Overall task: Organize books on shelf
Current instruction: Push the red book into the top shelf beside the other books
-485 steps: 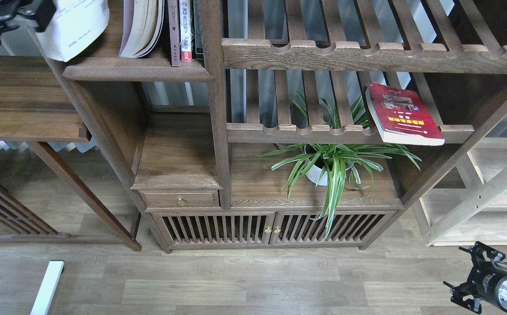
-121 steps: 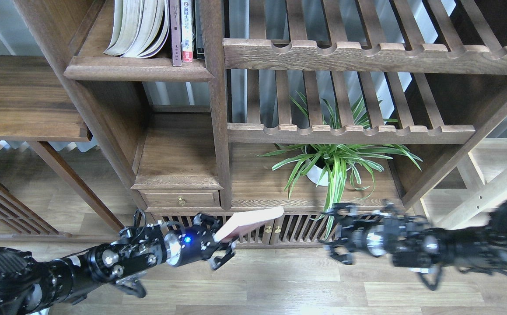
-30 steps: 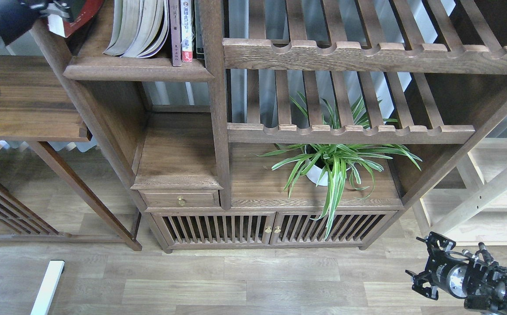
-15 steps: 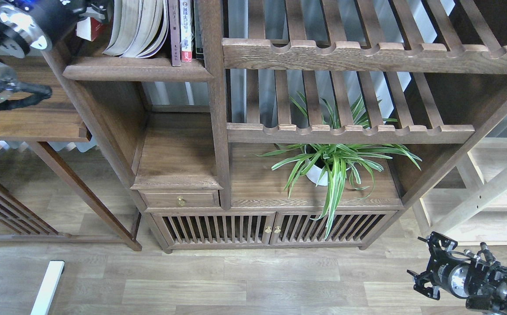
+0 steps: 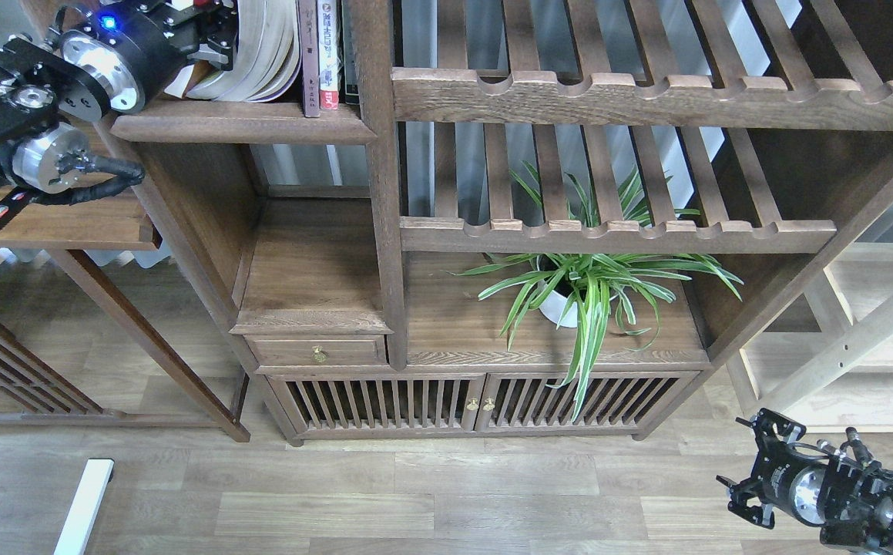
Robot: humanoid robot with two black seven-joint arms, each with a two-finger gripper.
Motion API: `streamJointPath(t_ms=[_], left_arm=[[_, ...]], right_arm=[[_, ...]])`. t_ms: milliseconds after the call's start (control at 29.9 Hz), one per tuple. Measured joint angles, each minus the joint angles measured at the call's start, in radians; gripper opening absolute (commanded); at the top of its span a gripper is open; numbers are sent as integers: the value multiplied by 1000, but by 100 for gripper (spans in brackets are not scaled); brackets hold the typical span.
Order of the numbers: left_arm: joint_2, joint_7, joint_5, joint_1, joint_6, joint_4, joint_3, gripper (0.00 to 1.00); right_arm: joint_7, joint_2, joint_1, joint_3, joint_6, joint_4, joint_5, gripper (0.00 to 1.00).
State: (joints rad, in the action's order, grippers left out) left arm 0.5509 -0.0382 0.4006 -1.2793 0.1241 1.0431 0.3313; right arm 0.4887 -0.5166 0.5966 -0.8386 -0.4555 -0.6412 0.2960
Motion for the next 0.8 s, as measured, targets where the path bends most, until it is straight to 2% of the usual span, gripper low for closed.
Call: streamJointPath(t_ms=[201,368,568,802], left_arm=[[16,19,-47,-2,-14,20,0,80],[66,25,-58,-4,-82,52,2,80],[155,32,-59,-4,-219,102,8,80],[256,31,-83,1,-424,147,11,80]], right_arm=[[0,0,-1,0,0,-3,-1,96],[0,0,0,-1,-9,-6,-4,96],[0,0,0,-1,-20,-13,-8,96],[0,0,0,0,-32,-23,-10,96]])
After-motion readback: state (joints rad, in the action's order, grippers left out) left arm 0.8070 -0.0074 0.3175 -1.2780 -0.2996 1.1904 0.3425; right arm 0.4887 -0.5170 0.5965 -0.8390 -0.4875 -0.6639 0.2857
